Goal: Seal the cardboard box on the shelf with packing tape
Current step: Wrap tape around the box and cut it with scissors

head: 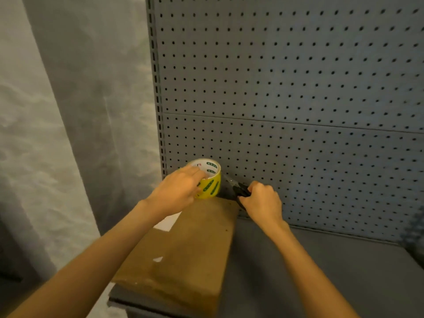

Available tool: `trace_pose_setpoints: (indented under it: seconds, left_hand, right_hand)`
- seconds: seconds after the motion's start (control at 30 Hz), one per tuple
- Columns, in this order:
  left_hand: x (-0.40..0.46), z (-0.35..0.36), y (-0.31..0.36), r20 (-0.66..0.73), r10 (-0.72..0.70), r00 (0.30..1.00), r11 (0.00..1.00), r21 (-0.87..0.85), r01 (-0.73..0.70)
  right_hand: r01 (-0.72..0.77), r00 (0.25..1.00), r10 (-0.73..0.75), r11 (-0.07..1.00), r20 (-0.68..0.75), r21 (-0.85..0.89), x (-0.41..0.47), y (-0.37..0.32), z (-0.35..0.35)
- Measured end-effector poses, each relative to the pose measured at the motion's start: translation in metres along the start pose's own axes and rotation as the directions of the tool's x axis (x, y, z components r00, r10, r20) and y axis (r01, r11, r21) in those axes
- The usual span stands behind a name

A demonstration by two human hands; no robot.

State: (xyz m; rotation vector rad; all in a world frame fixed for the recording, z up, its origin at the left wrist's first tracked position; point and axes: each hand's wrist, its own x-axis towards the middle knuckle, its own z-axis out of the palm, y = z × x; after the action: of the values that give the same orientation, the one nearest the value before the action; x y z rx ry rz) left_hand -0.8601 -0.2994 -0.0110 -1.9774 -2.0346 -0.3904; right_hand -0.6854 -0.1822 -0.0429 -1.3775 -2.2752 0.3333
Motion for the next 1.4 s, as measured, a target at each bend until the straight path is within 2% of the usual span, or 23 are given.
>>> trace_pose_setpoints:
  seconds: [0.17, 0.37, 0.57, 0.73, 0.9, 1.1, 1.27, 1.4]
  left_hand:
    - [0.018, 0.022, -0.002, -0.02, 0.116, 0.993, 0.985, -0.129, -0.117]
    - [0.032, 0.05, 0.017, -0.062, 0.269, 0.961, 0.925, -0.262, -0.276]
    - [0.038, 0.069, 0.025, -0.109, 0.372, 0.922, 0.871, -0.302, -0.387]
    - [0.031, 0.078, 0.02, -0.158, 0.376, 0.913, 0.854, -0.324, -0.408]
    - [0.029, 0.076, 0.019, -0.145, 0.365, 0.92, 0.845, -0.362, -0.392]
    - [0.03, 0.068, 0.011, -0.084, 0.354, 0.931, 0.868, -0.342, -0.361]
    - [0.027, 0.071, 0.012, -0.086, 0.329, 0.94, 0.866, -0.369, -0.337]
    - [0.028, 0.073, 0.012, -0.17, 0.24, 0.956, 0.817, -0.497, -0.293]
  right_hand:
    - [-0.184, 0.98, 0.179, 0.982, -0.09, -0.047, -0.023, 0.012, 0.001]
    - [-0.42, 0.907, 0.417, 0.905, -0.066, -0.059, -0.062, 0.042, 0.003]
    - [-0.509, 0.858, 0.513, 0.846, -0.018, -0.159, -0.082, 0.055, 0.016]
    - [-0.526, 0.839, 0.542, 0.83, 0.046, -0.186, -0.09, 0.059, 0.036]
    - [-0.54, 0.818, 0.565, 0.818, 0.107, -0.197, -0.089, 0.058, 0.039]
    - [-0.48, 0.852, 0.511, 0.849, 0.111, -0.222, -0.087, 0.056, 0.044]
    - [-0.435, 0.891, 0.454, 0.87, 0.031, -0.231, -0.08, 0.051, 0.046]
    - [-0.286, 0.955, 0.273, 0.951, -0.117, -0.116, -0.066, 0.04, 0.037]
